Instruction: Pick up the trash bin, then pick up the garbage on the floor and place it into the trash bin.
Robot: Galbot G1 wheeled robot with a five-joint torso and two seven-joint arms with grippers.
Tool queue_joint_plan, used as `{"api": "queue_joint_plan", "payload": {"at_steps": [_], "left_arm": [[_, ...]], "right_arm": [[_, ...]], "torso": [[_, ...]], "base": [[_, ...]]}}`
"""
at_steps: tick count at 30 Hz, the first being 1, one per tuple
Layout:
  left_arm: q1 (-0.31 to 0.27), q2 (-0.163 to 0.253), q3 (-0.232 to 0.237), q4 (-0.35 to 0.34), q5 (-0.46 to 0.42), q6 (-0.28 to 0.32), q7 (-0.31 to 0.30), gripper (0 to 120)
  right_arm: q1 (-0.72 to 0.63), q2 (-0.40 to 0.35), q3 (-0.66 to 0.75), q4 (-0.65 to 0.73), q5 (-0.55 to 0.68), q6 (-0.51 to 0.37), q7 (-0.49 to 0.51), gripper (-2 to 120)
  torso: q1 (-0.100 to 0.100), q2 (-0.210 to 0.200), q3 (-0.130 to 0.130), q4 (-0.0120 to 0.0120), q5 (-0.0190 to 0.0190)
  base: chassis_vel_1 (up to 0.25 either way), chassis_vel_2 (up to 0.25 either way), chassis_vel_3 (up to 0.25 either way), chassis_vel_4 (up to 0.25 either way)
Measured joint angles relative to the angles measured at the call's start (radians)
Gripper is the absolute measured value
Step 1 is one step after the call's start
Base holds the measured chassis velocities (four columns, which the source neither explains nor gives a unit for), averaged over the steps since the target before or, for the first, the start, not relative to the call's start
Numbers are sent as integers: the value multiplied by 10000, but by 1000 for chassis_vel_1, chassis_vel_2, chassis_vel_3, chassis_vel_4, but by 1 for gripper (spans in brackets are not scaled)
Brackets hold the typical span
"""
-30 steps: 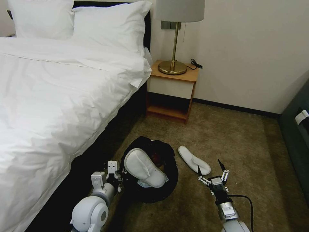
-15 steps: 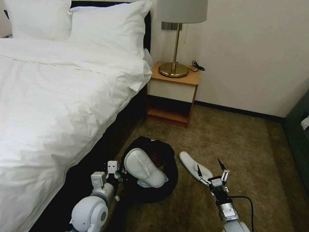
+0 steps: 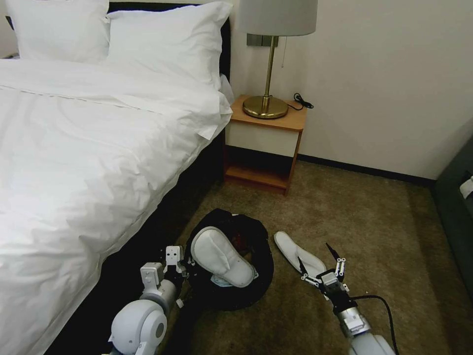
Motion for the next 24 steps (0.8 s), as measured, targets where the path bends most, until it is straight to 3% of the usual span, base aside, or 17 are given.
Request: {"api": "queue_joint_plan", "payload": {"at_steps": [9,17,24], "left_arm": [[-437,-116,170,316,62,-11,66,0],[-740,-245,117,676,83,-18,71,0],[-791,-225,76,703,82,-31,77,0]], "right_arm": [[1302,-540,-589,-1679,948,-156,-1454,100],[3223,-49,-1405,-4162,1102,33,-2005,100],[4044,394,-1732,-5167,1103,93,-2083,100]], "torso": [[0,0,1,-3,0],[0,0,2,0,0],[0,-1,2,2,-1]], "base": [[0,0,0,0],[0,0,0,0],[0,0,0,0]]}}
